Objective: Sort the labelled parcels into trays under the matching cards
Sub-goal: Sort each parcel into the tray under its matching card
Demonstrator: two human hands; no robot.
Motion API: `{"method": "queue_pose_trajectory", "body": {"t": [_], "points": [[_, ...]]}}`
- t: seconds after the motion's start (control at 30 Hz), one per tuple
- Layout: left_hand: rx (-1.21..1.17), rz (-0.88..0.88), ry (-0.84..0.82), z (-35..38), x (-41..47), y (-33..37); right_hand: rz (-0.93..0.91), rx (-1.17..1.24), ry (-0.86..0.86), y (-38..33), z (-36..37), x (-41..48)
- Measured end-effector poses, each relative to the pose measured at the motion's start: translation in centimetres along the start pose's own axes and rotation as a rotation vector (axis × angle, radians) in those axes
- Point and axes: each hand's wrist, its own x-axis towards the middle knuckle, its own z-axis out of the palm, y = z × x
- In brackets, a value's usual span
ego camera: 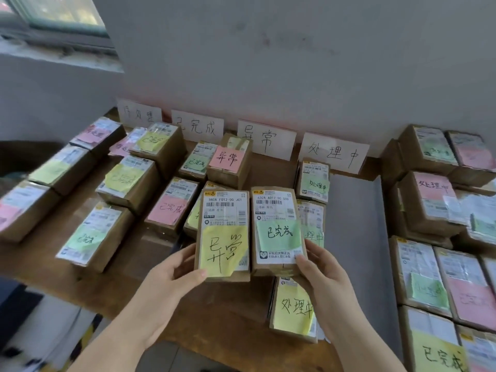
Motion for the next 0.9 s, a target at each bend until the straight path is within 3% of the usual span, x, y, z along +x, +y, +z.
{"method": "queue_pose_trajectory", "body": {"t": [0.23, 0.53, 0.7, 0.8, 0.9], "points": [[-0.045, -0.077, 0.093, -4.1, -0.6, -2.8, 0.022, -0.031, -0.056, 0.0, 2.9, 0.8], [0.284, -0.106, 0.043, -8.5, 1.0, -6.3, 0.016, 0.029, 0.085, 1.9, 7.0, -2.2], [0.691, 0.151, 0.094, -8.7, 2.3, -6.7, 0.043, 0.012, 0.18, 4.2, 9.1, -4.4], [1.131, 0.384, 0.153, -9.2, 3.0, -7.1, 0.035, 0.048, 0.245, 5.2, 9.8, -5.8], [1.415, 0.649, 0.085, -9.9, 3.7, -8.2, 0.026, 0.087, 0.319, 6.2, 10.5, -7.4]]}}
